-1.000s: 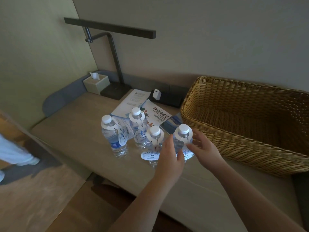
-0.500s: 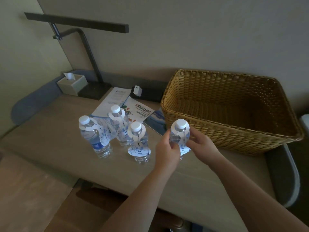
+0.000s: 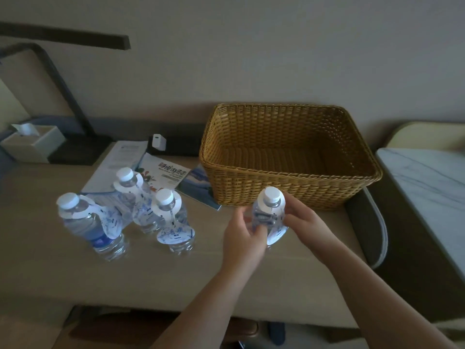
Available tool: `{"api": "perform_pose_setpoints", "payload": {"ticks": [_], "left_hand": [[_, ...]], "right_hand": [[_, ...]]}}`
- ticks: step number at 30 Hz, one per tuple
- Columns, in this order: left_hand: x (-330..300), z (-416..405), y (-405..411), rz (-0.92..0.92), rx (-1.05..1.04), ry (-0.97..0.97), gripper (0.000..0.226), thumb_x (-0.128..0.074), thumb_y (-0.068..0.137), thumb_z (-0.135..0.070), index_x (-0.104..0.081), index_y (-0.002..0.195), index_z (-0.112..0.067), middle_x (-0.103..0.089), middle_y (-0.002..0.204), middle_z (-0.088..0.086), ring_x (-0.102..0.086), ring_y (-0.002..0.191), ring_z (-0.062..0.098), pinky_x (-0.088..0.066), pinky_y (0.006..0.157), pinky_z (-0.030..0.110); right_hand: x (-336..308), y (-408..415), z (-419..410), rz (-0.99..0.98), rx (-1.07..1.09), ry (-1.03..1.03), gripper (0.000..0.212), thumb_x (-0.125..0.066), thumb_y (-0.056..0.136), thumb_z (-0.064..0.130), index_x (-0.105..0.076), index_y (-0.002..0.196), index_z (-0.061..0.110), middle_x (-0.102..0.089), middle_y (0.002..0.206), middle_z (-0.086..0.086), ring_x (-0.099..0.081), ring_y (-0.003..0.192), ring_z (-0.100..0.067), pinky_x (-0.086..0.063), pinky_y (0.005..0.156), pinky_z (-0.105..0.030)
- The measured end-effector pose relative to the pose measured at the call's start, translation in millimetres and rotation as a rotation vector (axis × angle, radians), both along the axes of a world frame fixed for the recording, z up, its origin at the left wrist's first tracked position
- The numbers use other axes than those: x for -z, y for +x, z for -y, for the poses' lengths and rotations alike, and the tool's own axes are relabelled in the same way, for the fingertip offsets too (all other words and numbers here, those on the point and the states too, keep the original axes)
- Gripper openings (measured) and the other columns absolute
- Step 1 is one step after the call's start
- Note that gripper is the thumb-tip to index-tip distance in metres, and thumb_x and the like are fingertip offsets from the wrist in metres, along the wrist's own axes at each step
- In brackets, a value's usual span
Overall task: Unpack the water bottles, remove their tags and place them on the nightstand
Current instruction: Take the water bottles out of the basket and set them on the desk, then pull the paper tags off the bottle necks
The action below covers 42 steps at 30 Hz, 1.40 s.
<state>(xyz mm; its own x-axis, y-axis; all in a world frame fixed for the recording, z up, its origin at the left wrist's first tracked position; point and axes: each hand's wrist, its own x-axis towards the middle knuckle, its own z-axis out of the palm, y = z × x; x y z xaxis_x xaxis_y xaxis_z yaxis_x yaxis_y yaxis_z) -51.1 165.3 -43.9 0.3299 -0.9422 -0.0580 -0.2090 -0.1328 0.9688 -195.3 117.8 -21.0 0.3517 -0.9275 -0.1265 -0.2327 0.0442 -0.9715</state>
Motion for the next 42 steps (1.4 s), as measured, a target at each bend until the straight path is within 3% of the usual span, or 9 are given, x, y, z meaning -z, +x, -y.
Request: {"api": "perform_pose_setpoints", "payload": {"ticks": [3,7,12,15,18,25,31,37,42], "left_hand": [[2,11,12,0.033,0.093,0.059,0.064,-0.068,0.079,-0.040,-0.042,0.138,-0.033,-0.051,0.139,-0.009,-0.050,0.124,0.009,-0.043,0.101,0.029],[-8,21,25,-0.065,0.338,0.018,0.091,-0.071,0.072,-0.052,-0.025,0.149,-0.038,-0.031,0.155,-0.011,-0.030,0.140,0.006,-0.030,0.114,0.037],[-15,29,26,-0.114,0.412,0.040,0.072,-0.066,0.074,-0.035,-0.038,0.141,-0.033,-0.052,0.134,-0.012,-0.055,0.117,0.000,-0.045,0.098,0.025],[-14,27,26,-0.093,0.443,0.046,0.066,-0.060,0.084,-0.011,-0.038,0.144,-0.025,-0.057,0.121,-0.018,-0.060,0.100,-0.010,-0.049,0.086,0.016],[-12,25,24,-0.103,0.437,0.056,0.069,-0.061,0.087,-0.004,-0.034,0.146,-0.027,-0.051,0.120,-0.023,-0.059,0.096,-0.015,-0.052,0.081,0.015],[-7,22,14,0.008,0.322,0.006,0.059,-0.083,0.073,-0.030,-0.047,0.116,-0.049,-0.062,0.107,-0.025,-0.062,0.094,-0.010,-0.051,0.076,0.016],[2,22,2,0.086,0.257,-0.053,0.065,-0.081,0.075,-0.031,-0.047,0.131,-0.028,-0.061,0.125,-0.008,-0.060,0.112,0.012,-0.053,0.093,0.042],[6,17,-4,0.145,0.177,-0.070,0.064,-0.080,0.076,-0.030,-0.046,0.130,-0.030,-0.061,0.123,-0.005,-0.060,0.109,0.011,-0.051,0.095,0.041],[9,18,-5,0.160,0.159,-0.083,0.059,-0.080,0.076,-0.030,-0.044,0.123,-0.038,-0.061,0.118,-0.008,-0.061,0.104,0.007,-0.053,0.091,0.034]], "right_hand": [[5,-13,-3,0.082,0.018,0.088,0.068,-0.063,0.078,0.021,-0.041,0.143,0.022,-0.061,0.130,0.004,-0.058,0.117,-0.009,-0.045,0.098,-0.030],[14,-18,-5,0.012,-0.010,0.165,0.071,-0.073,0.082,0.015,-0.038,0.144,0.022,-0.056,0.135,0.005,-0.058,0.118,-0.010,-0.047,0.098,-0.032],[19,-23,-5,0.000,0.102,0.194,0.037,-0.072,0.082,0.012,-0.062,0.118,0.011,-0.072,0.105,-0.012,-0.070,0.094,-0.021,-0.056,0.078,-0.028],[15,-33,-10,0.164,0.149,0.242,0.018,-0.063,0.087,0.006,-0.062,0.101,-0.005,-0.070,0.099,-0.018,-0.069,0.083,-0.022,-0.056,0.070,-0.026],[5,-40,-13,0.243,0.159,0.255,0.007,-0.060,0.089,0.006,-0.061,0.092,0.000,-0.070,0.093,-0.015,-0.068,0.081,-0.020,-0.057,0.070,-0.028],[-22,-31,-13,0.344,0.134,0.160,0.012,-0.063,0.083,0.012,-0.062,0.093,0.005,-0.071,0.089,-0.009,-0.066,0.081,-0.019,-0.055,0.072,-0.031],[-20,-44,-13,0.460,0.246,0.170,0.011,-0.063,0.085,0.015,-0.064,0.094,0.008,-0.072,0.096,-0.011,-0.069,0.088,-0.021,-0.057,0.078,-0.035],[35,-88,-22,0.258,0.557,0.295,0.020,-0.062,0.091,0.012,-0.064,0.108,0.004,-0.071,0.099,-0.014,-0.069,0.091,-0.026,-0.056,0.080,-0.039],[73,-105,-30,0.120,0.691,0.395,0.018,-0.063,0.091,0.014,-0.065,0.106,0.005,-0.069,0.101,-0.014,-0.066,0.097,-0.030,-0.055,0.087,-0.044]]}}
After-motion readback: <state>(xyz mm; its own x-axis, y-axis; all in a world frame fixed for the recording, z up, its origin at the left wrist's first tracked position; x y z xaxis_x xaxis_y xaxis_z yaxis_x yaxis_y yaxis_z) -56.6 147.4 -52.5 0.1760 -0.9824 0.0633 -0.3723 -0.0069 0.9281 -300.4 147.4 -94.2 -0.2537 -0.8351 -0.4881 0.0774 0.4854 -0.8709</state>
